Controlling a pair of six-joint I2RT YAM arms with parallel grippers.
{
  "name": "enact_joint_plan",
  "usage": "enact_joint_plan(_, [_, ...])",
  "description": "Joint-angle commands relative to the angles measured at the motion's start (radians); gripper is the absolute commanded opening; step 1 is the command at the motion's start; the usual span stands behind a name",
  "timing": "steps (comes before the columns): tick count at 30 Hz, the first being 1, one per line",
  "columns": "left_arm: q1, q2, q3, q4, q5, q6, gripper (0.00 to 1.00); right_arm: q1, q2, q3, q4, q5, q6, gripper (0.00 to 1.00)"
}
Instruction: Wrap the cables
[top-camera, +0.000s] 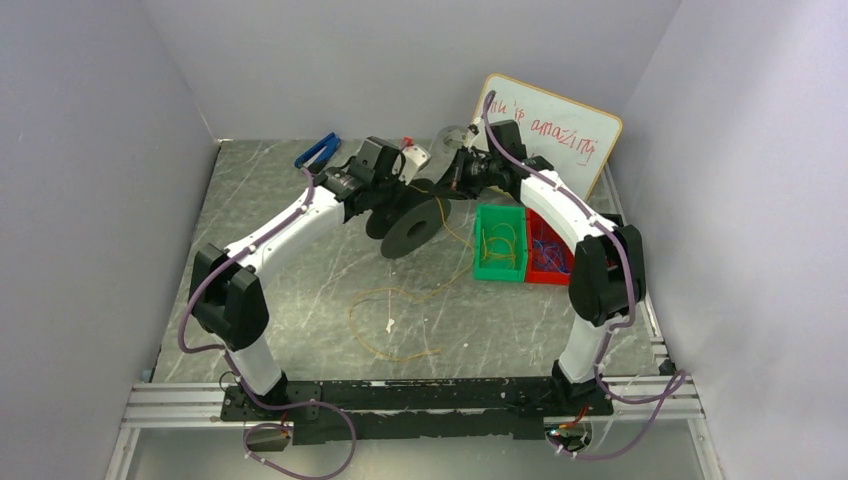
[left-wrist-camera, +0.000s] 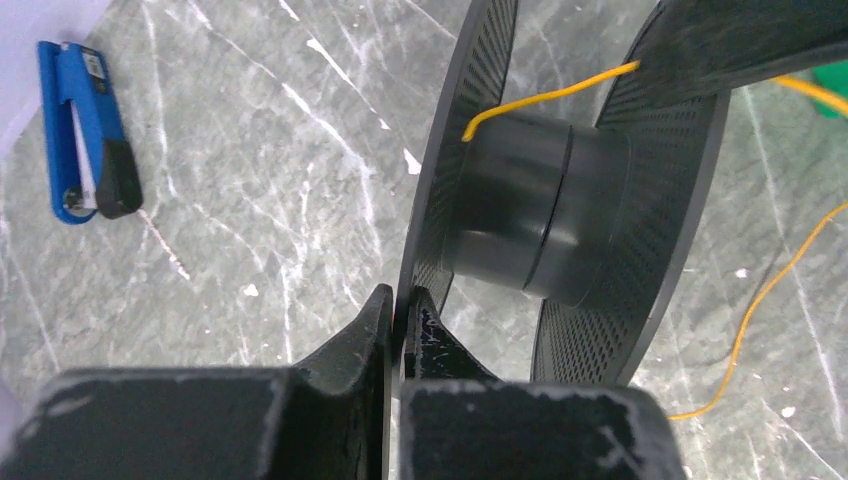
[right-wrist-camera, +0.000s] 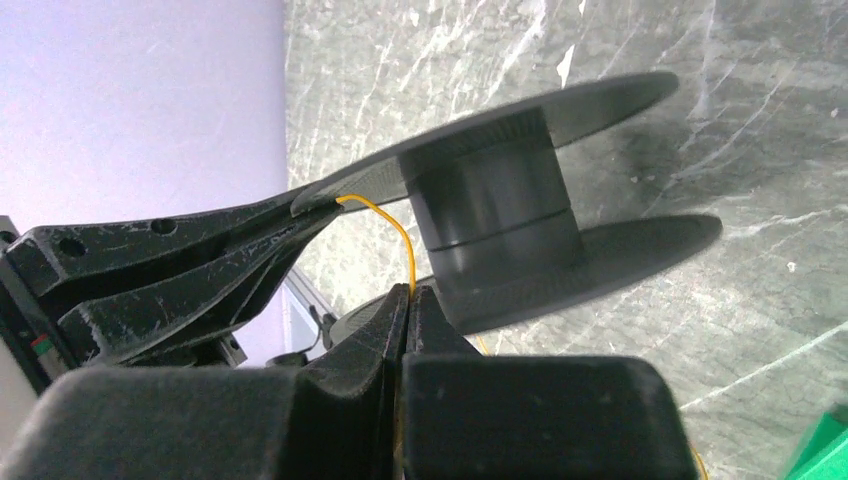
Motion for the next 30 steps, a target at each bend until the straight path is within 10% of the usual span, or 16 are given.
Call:
enact_joint_plan(1, [0.013, -0.032, 0.037, 0.117, -0.168, 0.011, 0.03, -0.015, -0.064, 0.042, -0.071, -0.033, 0.003, 0.0])
enact_joint_plan(10, [0.011, -0.043, -0.003, 0.12, -0.226, -0.05, 0.02, 0.008, -0.109, 0.11, -0.18, 0.241, -0.107, 0.0])
enact_joint_plan(30, [-0.035, -0.04, -0.031, 0.144, -0.097, 0.043, 0.03, 0.01, 0.033, 0.19, -0.159, 0.134, 0.036, 0.0])
